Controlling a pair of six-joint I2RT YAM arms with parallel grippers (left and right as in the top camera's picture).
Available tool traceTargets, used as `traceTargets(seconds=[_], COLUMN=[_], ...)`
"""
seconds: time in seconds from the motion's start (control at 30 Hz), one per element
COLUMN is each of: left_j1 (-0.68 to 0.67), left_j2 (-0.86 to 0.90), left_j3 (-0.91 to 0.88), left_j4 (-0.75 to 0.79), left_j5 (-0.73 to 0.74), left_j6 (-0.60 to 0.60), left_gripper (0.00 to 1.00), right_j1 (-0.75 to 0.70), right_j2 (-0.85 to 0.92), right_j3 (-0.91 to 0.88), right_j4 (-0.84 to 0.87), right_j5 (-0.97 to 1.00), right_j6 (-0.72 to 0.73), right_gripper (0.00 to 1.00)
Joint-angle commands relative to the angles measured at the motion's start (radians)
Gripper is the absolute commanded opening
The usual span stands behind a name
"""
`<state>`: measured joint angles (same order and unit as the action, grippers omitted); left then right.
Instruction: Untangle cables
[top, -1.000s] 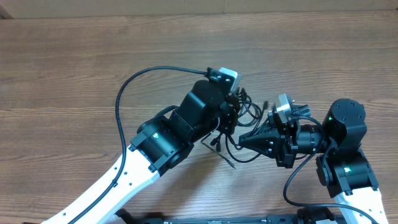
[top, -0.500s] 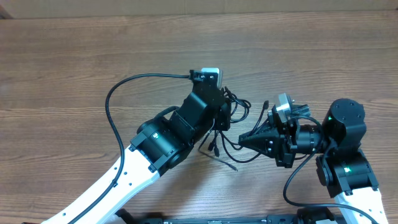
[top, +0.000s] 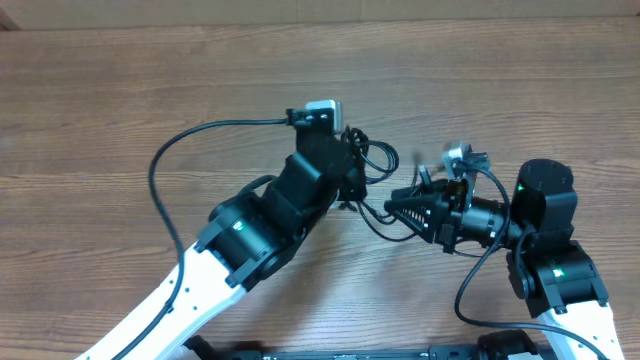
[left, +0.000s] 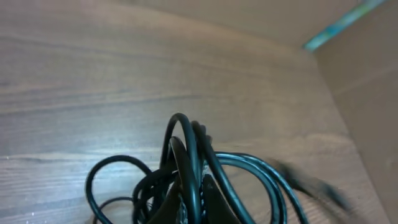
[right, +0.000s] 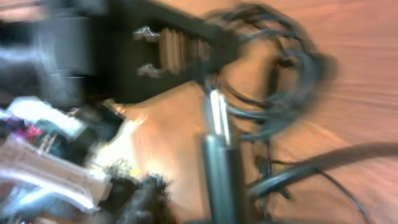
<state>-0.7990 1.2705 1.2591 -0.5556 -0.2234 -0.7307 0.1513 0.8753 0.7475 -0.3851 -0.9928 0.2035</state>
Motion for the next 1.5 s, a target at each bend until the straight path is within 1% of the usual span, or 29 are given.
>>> traceTargets(seconds=[0.0,0.13,0.2,0.27,0.37,0.47,0.6,0.73,0.83,0.9,1.1,1.2,1.37,1.47], left_j1=[0.005,0.005,0.005,0.005,0.005,0.005,0.005,0.005,0.005,0.005,0.005,0.005,0.005,0.005], left_j2=[-0.044,-0.049,-0.050,-0.052,-0.052,-0.052,-0.052,-0.051,-0.051,-0.051,-0.051,-0.051,-0.051,-0.047], left_j3=[0.013,0.013,0.013,0.013,0.013,0.013,0.013,0.013,0.013,0.013,0.013,0.013,0.013,0.013], left_j4=[0.000,0.000,0.003,0.003,0.002,0.001,-0.028,-0.054,-0.059,-0.058,-0.058,-0.058,-0.058,-0.058], left_j5=[-0.046,-0.060,-0.071,-0.072,-0.072,-0.072,-0.065,-0.064,-0.065,-0.065,-0.065,-0.065,-0.065,-0.065], left_j6=[-0.010,-0.010,-0.010,-0.010,-0.010,-0.010,-0.010,-0.012,-0.040,-0.075,-0.239,-0.364,-0.620,-0.688], left_gripper=[0.04,0.04,0.04,0.04,0.04,0.04,0.04,0.04,0.04,0.04,0.04,0.04,0.04,0.04], right_j1=[-0.001,-0.001,-0.001,-0.001,-0.001,-0.001,-0.001,-0.001,-0.001,-0.001,-0.001,-0.001,-0.001,-0.001], right_j2=[-0.003,-0.003,-0.003,-0.003,-0.003,-0.002,-0.002,-0.002,-0.002,-0.002,-0.002,-0.002,-0.002,-0.002], right_j3=[0.005,0.005,0.005,0.005,0.005,0.005,0.005,0.005,0.005,0.005,0.005,0.005,0.005,0.005], right_j4=[-0.031,-0.082,-0.093,-0.095,-0.100,-0.100,-0.101,-0.100,-0.096,-0.094,-0.096,-0.096,-0.093,-0.090], right_j5=[0.201,0.376,0.408,0.416,0.417,0.425,0.423,0.411,0.408,0.408,0.408,0.408,0.402,0.394], right_j6=[0.048,0.155,0.164,0.165,0.165,0.166,0.168,0.167,0.167,0.167,0.167,0.167,0.163,0.163], right_gripper=[0.43,0.46,0.49,0.61,0.75,0.82,0.87,0.89,0.91,0.91,0.93,0.93,0.93,0.93])
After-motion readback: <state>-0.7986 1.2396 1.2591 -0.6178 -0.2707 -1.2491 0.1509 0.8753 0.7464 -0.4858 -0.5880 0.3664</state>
